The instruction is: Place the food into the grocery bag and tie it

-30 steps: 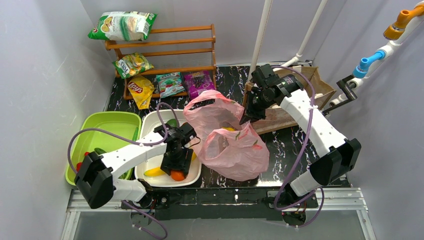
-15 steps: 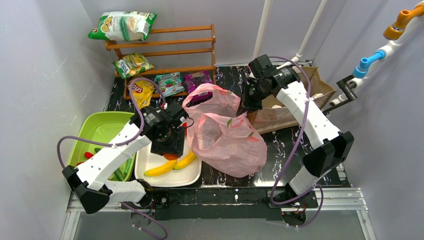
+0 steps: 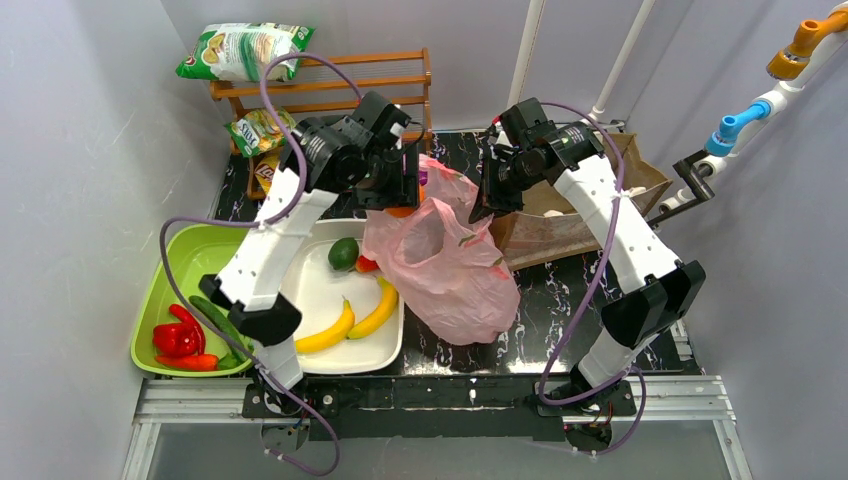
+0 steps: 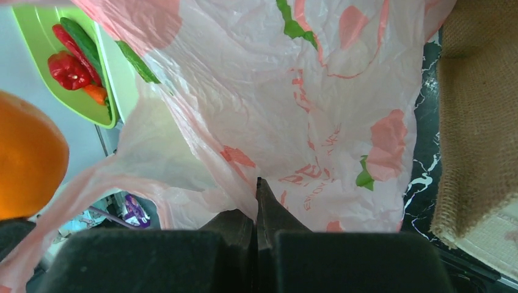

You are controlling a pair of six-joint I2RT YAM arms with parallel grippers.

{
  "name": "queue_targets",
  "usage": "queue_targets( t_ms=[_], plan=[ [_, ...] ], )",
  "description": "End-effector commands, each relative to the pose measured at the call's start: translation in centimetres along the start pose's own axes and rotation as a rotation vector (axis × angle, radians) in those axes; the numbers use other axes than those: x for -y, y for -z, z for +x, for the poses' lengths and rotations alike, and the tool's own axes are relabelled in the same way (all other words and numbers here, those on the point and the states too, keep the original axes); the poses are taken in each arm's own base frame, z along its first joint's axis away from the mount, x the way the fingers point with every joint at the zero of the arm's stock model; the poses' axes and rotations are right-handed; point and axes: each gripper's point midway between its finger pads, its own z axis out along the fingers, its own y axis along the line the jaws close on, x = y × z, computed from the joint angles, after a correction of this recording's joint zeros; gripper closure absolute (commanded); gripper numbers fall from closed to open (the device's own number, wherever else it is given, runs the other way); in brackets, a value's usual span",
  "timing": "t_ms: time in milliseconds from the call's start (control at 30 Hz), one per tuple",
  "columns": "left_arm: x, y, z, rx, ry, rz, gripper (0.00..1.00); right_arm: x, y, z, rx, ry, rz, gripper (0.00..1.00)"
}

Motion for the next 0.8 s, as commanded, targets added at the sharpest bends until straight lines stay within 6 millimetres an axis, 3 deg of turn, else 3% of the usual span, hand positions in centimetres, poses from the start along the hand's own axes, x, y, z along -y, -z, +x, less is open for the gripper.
queue_targets(
  t_ms=[0,167,400,433,600,767],
  plan=[
    [0.9,-1.3,0.5,-0.114,-0.031,0.040,1.00,-1.4,1.2,-0.4,0.016,0.013,-0.066,0.99],
    [3.7,-3.5,0.3,-0.119,-0.031,0.198,1.00,-2.6,1.9,-0.9,0.003,0.032,-0.094,0.99],
    [2.2,-3.2,-0.1,-0.073,-0.024,0.265,1.00,-4.1,-0.2,0.2,-0.074,-0.090,-0.215,0.99],
    [1.6,-4.1,0.5,-0.085,-0.023,0.265,1.00,-4.3,-0.4,0.1,-0.064,-0.090,-0.231,0.99],
    [1.2,-3.4,0.7,-0.064,-0.018,0.319,1.00,-4.9,0.4,-1.1,0.024,-0.035,-0.254,0.99],
    [1.3,-4.1,1.3,-0.085,-0.025,0.333,1.00,-5.4,0.4,-2.2,0.086,0.003,-0.284,0.99]
  ],
)
